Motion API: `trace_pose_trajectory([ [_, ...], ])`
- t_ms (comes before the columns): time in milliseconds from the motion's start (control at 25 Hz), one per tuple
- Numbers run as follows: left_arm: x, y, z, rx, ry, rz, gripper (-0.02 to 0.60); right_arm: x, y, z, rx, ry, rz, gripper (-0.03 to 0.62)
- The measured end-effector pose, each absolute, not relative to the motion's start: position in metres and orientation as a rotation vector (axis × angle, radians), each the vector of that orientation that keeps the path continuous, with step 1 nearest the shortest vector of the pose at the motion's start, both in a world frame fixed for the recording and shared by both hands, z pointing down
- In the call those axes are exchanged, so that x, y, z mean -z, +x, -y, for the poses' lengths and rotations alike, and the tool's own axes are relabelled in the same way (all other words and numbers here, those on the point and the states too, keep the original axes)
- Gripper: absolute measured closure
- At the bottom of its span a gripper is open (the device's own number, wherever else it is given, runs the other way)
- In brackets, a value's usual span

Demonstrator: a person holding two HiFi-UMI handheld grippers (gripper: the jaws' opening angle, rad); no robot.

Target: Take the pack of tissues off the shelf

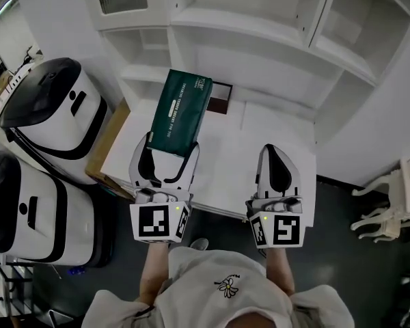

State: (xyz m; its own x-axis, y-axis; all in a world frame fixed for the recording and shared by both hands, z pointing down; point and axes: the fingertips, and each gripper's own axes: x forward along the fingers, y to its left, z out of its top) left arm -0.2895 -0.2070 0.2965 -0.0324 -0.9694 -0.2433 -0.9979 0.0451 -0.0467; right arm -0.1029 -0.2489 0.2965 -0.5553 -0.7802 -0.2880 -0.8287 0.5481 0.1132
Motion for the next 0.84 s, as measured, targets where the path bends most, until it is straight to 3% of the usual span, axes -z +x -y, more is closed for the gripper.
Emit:
trace_pose_trajectory([
  [840,-0.291,-0.274,0.208,-0.185,-2.035,-2.054,0.194,-0.297,-0.082,0.245,-0.352,-1.428,-2.551,0.591],
])
